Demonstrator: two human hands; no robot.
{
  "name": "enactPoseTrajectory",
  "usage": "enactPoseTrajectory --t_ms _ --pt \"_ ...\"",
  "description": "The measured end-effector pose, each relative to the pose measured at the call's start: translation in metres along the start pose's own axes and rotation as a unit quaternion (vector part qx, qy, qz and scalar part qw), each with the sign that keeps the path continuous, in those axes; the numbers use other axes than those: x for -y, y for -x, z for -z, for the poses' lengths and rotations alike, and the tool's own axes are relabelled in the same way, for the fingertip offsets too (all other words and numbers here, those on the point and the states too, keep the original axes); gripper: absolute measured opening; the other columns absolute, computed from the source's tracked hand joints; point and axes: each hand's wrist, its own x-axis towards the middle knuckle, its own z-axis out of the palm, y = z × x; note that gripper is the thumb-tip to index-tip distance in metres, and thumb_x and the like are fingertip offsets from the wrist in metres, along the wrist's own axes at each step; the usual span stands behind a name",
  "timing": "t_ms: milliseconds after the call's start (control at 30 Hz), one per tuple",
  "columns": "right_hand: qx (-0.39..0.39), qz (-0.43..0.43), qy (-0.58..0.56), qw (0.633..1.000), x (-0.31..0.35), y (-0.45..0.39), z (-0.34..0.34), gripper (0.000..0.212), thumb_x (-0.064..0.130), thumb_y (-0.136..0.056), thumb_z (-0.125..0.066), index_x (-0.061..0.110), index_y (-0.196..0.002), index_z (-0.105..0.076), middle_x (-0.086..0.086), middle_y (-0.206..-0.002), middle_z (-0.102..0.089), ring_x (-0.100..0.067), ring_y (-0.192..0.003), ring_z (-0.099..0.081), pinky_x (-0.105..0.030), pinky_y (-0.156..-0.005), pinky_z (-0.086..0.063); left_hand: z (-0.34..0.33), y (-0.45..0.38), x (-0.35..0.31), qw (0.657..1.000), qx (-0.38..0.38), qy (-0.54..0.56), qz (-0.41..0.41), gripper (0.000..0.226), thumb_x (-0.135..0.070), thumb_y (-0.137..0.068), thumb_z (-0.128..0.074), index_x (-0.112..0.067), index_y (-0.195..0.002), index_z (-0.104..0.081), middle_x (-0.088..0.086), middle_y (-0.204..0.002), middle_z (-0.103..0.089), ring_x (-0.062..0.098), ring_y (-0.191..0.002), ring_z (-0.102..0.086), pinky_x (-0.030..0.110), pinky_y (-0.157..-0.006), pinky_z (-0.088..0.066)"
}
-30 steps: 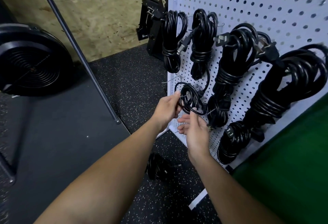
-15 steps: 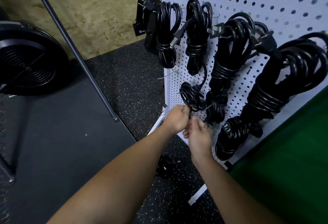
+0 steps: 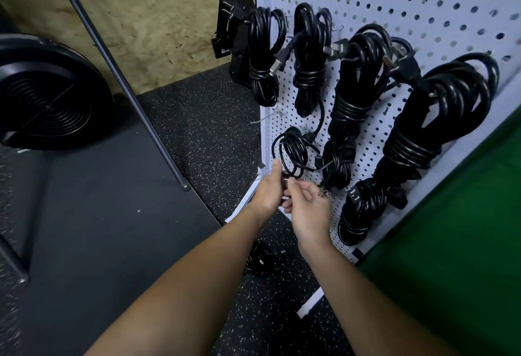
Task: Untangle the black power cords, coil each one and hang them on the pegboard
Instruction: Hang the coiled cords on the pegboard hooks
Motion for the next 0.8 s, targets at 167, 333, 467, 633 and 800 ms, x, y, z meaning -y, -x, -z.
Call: enactPoseTrajectory --t_ms 167,333,467,633,800 --pt "0.010 -0.012 -0.002 1.000 -0.003 0.005 -0.003 0.010 0.025 -0.106 -0.073 0.018 -0.102 -0.079 -0.004 -0.087 -0.081 -0.016 -0.065 -0.067 -0.036 -0.067 -0.058 0.008 0.014 -0.006 0.985 0.089 0.142 0.047 0.082 -0.080 -0.103 -0.042 -0.005 -0.127 -0.064 0.003 -0.067 -0.034 0.020 -0.053 -0.036 0.029 -0.053 -0.040" --pt "0.036 0.004 0.035 0.999 -0.007 0.014 -0.002 0.011 0.028 -0.106 -0.073 0.020 -0.103 -0.078 -0.002 -0.091 -0.082 -0.014 -0.068 -0.070 -0.035 -0.069 -0.062 0.033 0.017 0.000 0.987 0.062 0.137 0.047 0.093 -0.086 -0.098 -0.045 -0.004 -0.136 -0.066 0.007 -0.087 -0.066 0.017 -0.067 -0.061 0.031 -0.067 -0.054" --pt "0.069 0.006 0.083 0.994 -0.024 0.019 -0.004 0.009 0.020 -0.107 -0.071 0.019 -0.101 -0.077 0.002 -0.086 -0.080 -0.010 -0.067 -0.068 -0.031 -0.067 -0.061 0.069 0.018 0.029 0.993 0.007 0.091 0.073 0.081 -0.081 -0.101 -0.048 -0.011 -0.134 -0.070 0.007 -0.100 -0.073 0.020 -0.089 -0.067 0.036 -0.081 -0.051" --pt "0.204 -0.019 0.297 0.933 -0.083 0.012 0.004 0.018 0.018 -0.105 -0.070 0.023 -0.122 -0.074 0.010 -0.108 -0.077 -0.006 -0.097 -0.074 -0.036 -0.098 -0.063 0.097 0.046 0.090 0.992 -0.075 -0.018 0.095 0.039 -0.042 -0.108 -0.068 -0.004 -0.116 -0.073 0.006 -0.091 -0.076 0.018 -0.079 -0.066 0.027 -0.068 -0.052" --pt "0.323 -0.023 0.506 0.799 -0.145 -0.001 0.012 0.055 0.009 -0.108 -0.063 0.019 -0.160 -0.051 -0.001 -0.157 -0.058 -0.023 -0.143 -0.056 -0.034 -0.121 -0.043 0.106 0.061 0.175 0.984 -0.084 -0.078 0.135 0.015 -0.022 -0.107 -0.072 -0.009 -0.101 -0.076 0.004 -0.087 -0.076 0.019 -0.079 -0.071 0.037 -0.073 -0.058"
